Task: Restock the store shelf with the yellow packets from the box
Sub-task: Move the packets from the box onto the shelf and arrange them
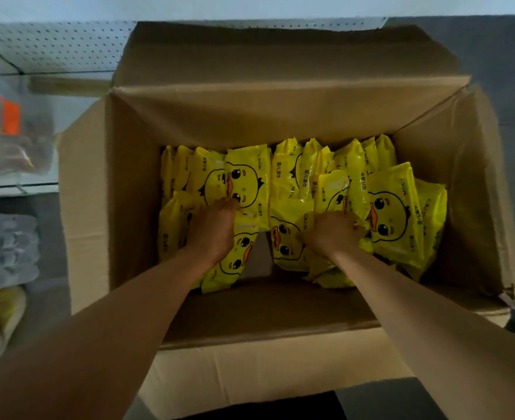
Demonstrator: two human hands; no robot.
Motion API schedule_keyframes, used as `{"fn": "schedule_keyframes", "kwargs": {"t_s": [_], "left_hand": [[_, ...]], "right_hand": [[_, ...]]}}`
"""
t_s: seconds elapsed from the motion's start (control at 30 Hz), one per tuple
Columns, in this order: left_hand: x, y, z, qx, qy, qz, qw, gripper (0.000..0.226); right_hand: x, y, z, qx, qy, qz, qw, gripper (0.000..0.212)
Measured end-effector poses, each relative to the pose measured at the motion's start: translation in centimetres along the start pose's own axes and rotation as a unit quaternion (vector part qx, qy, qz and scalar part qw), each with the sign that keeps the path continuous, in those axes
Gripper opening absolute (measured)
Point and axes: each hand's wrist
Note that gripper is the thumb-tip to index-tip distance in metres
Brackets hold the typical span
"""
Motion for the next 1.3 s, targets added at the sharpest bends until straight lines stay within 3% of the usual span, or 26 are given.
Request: {"fn": "schedule_keyframes", "kwargs": {"t_s": [0.1,0.17,0.3,0.4,0.53,0.63,0.83,0.97,1.07,1.3], "left_hand": [[-0.6,-0.3,0.2,-0.013,0.117,0.140,0.983,0.043],[-0.8,-0.6,0.4,-0.060,0.120,0.132,0.982,0.028],[-1.0,-1.2,0.8,-0.069,0.122,0.109,0.984,0.034],[-0.8,-1.0,0.9,-0.054,0.142,0.105,0.983,0.025],[0.1,1.2,1.5,-0.008,0.171,0.153,0.973,0.016],[1.5,4.1,2.1,0.018,0.153,0.188,0.970,0.016],[5.6,12.0,3.3,0.089,0.089,0.182,0.975,0.039],[9.8,18.0,5.0,0.138,0.045,0.217,0.965,0.023],[12.8,22.3,7.2,0.194,0.024,0.200,0.960,0.032],[18.6,31.9,11.9,0.319,-0.053,0.199,0.925,0.014]], "right_hand": [[-0.6,-0.6,-0.6,0.025,-0.021,-0.002,0.999,0.027],[-0.5,-1.0,-0.9,0.034,-0.023,-0.015,0.999,0.019],[0.2,-0.7,-0.2,0.026,0.002,-0.046,0.999,0.010],[0.7,0.2,1.3,0.051,0.066,-0.130,0.988,0.027],[0.9,2.4,3.4,0.100,0.108,-0.277,0.950,0.022],[1.6,5.1,4.5,0.166,0.111,-0.316,0.928,0.022],[4.3,12.7,9.3,0.292,0.161,-0.363,0.870,0.017],[6.4,18.2,12.9,0.352,0.197,-0.359,0.842,0.021],[7.7,21.8,14.9,0.409,0.192,-0.317,0.834,0.019],[9.2,30.8,21.2,0.468,0.262,-0.373,0.757,0.018]]}}
Point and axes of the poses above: each hand's wrist, its own z-axis away from the middle knuckle, its own y-axis out of the back of the hand, x = y × z, and after that the axes turned 15 degrees about z, right-handed
